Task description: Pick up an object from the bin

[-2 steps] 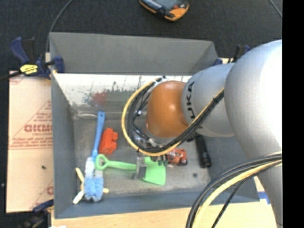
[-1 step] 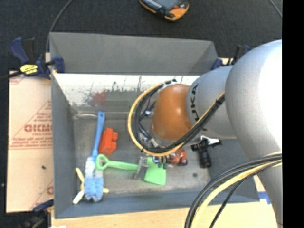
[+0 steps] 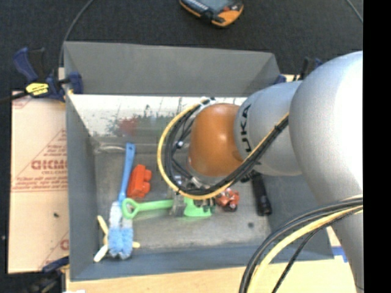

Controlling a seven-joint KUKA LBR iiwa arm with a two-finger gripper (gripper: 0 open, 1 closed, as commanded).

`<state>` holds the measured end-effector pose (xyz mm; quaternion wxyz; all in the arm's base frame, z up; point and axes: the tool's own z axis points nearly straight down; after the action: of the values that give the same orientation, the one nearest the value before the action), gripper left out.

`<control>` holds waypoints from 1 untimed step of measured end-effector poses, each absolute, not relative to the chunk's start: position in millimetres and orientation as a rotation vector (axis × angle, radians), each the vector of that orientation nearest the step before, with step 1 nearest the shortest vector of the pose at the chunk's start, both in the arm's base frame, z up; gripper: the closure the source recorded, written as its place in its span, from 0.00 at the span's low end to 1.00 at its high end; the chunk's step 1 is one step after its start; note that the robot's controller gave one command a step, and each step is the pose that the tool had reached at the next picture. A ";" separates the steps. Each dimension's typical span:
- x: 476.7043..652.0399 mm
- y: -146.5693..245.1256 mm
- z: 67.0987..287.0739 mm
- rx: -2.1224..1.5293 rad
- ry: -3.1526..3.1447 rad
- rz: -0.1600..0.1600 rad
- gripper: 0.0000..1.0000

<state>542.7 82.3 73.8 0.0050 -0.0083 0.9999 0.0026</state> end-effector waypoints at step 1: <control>542.7 82.3 73.9 -0.025 3.131 0.008 1.00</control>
Offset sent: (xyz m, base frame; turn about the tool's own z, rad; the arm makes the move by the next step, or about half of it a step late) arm 0.0000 0.0000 0.0256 0.0003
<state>542.7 82.3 73.9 0.0050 -0.0081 1.0000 0.0026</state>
